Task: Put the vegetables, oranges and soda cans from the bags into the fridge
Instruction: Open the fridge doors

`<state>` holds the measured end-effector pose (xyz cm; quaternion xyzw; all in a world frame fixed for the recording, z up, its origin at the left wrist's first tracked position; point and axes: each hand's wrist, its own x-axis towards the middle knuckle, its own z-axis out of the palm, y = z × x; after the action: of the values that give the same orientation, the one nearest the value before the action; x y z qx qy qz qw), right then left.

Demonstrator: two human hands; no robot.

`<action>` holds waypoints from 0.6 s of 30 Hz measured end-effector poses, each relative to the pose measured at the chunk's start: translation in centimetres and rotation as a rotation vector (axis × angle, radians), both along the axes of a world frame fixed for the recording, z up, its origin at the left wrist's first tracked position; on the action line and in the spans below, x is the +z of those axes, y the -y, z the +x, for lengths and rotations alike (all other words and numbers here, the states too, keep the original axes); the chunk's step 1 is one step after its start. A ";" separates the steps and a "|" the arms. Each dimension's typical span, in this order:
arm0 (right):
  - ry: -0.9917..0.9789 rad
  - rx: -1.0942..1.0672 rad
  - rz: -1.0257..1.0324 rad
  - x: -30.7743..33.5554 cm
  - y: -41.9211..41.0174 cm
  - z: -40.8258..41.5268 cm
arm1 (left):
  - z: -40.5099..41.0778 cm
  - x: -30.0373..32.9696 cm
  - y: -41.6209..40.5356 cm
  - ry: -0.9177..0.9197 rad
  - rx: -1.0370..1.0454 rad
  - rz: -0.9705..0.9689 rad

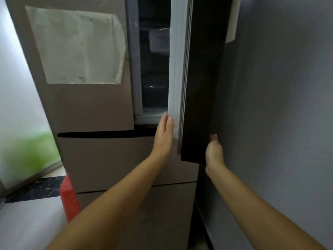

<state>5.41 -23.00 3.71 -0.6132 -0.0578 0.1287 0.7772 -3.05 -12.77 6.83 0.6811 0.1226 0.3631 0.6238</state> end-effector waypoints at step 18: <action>0.727 -0.157 -0.686 2.3 13.2 6.3 | 14.4 1.2 12.8 -0.148 -0.078 0.442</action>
<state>11.74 -36.23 6.04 -0.8409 -0.2328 -0.1402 0.4681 11.36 -25.59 7.98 0.8301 0.0590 0.3057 0.4626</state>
